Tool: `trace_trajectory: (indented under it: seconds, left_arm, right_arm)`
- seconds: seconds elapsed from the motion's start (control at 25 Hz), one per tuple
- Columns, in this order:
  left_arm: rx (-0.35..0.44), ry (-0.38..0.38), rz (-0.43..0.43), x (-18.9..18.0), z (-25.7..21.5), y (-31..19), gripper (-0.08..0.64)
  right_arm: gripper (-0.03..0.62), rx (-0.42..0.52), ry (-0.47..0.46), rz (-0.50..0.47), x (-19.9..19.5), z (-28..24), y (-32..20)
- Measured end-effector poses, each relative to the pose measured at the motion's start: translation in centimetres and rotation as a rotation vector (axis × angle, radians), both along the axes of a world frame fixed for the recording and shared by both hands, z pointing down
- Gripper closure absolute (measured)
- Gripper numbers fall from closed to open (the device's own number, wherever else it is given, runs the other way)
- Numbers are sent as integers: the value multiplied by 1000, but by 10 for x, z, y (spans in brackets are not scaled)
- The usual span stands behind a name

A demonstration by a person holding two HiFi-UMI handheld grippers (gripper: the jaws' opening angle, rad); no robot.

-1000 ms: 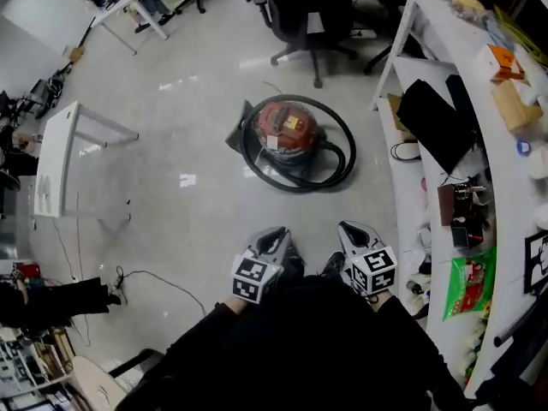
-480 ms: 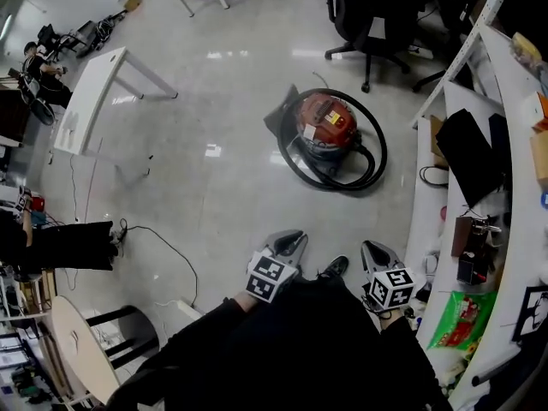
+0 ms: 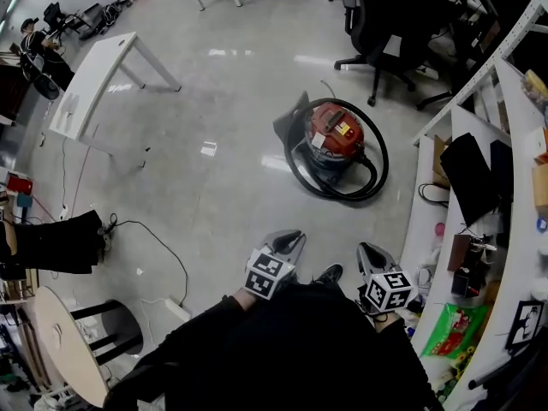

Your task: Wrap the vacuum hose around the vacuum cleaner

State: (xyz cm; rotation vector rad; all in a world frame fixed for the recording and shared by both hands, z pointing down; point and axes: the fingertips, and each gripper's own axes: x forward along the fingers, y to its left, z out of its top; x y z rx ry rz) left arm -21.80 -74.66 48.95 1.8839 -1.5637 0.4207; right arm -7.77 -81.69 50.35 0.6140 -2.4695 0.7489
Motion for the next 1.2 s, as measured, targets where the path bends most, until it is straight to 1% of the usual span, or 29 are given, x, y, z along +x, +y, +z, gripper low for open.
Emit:
trace_trajectory:
  seconds: [0.12, 0.28, 0.52, 0.84, 1.2]
  left_arm:
    - [5, 18, -13, -13, 2, 1, 511]
    - [1, 31, -5, -23, 6, 4, 511]
    - [-7, 29, 2, -34, 8, 3, 511]
    - [-17, 22, 20, -29, 11, -1, 511]
    - [-21, 12, 16, -26, 11, -2, 511]
  right_arm:
    - [571, 3, 12, -3, -11, -2, 1]
    - [572, 5, 21, -7, -24, -5, 4]
    - [572, 9, 27, -21, -34, -5, 8]
    - [572, 5, 20, -23, -34, -4, 8]
    - [572, 5, 17, -47, -34, -4, 8]
